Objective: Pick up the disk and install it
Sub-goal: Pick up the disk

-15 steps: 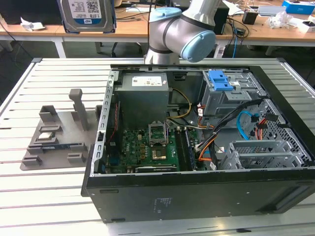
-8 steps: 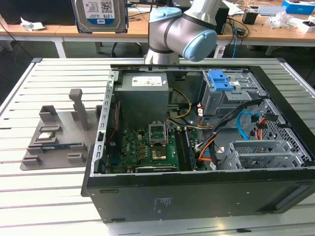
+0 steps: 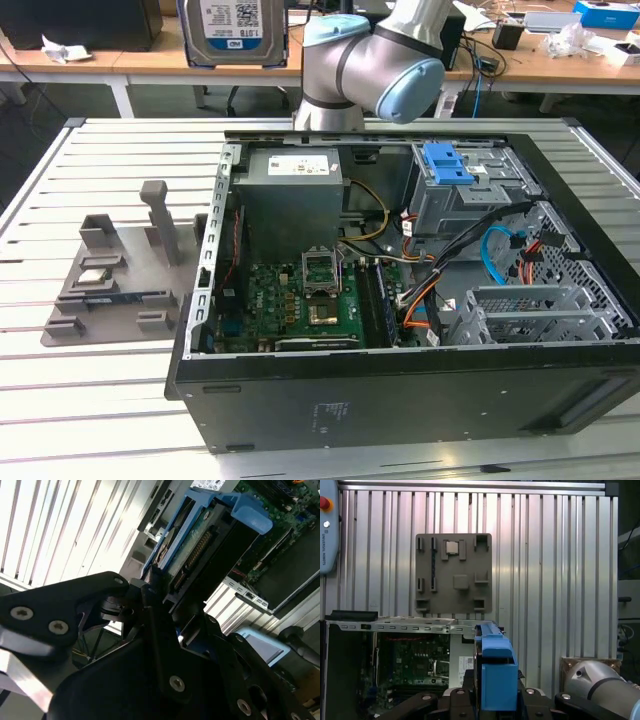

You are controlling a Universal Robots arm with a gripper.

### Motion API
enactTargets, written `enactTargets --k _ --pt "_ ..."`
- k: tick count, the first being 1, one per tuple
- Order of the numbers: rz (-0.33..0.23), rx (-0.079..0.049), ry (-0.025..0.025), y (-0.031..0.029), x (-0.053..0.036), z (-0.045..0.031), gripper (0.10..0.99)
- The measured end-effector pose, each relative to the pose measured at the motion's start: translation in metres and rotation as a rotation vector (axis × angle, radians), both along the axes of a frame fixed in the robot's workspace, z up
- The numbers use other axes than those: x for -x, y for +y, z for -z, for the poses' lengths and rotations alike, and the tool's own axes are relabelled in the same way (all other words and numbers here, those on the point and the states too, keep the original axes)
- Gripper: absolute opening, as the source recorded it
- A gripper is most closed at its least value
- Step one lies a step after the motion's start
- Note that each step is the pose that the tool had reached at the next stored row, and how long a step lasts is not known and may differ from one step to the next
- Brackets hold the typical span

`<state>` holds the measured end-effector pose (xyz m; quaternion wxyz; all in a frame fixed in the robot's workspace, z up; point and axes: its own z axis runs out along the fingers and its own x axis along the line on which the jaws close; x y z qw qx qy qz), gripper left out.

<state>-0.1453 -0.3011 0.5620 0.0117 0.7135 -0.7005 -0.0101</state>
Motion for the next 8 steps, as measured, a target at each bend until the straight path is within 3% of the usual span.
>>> enactTargets --k 5,8 --pt "0.000 0.000 0.0006 0.0000 -0.0414 0.0000 0.365" --pt "0.000 0.000 0.0007 0.0000 -0.0615 0.0000 0.365"
